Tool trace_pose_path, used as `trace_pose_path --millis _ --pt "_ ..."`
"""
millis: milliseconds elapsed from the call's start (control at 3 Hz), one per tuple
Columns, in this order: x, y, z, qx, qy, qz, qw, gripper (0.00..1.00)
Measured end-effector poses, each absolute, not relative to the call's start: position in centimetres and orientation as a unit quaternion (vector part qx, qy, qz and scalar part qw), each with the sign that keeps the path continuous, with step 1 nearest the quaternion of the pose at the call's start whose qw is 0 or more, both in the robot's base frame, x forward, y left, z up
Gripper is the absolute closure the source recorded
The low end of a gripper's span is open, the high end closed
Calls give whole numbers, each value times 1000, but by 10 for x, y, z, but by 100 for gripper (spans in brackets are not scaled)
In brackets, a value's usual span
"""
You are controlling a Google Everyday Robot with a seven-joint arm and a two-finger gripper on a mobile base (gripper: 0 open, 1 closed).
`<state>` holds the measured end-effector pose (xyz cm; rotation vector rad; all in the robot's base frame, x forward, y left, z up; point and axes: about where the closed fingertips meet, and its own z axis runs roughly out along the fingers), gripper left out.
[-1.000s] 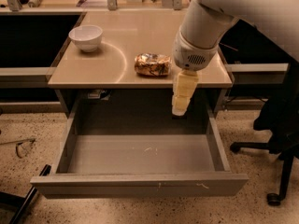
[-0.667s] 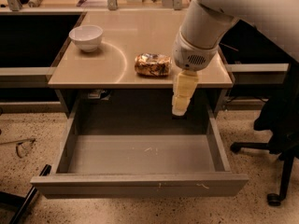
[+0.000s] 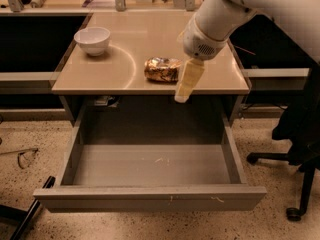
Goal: Place orange can into top drawer
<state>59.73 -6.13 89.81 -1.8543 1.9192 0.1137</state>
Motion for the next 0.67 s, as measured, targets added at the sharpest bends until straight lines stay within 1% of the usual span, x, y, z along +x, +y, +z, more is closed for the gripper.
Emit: trace_pose_path --millis 333,667 --pt "654 -53 903 -666 692 48 275 0" --pt "702 -51 884 -658 694 62 285 0"
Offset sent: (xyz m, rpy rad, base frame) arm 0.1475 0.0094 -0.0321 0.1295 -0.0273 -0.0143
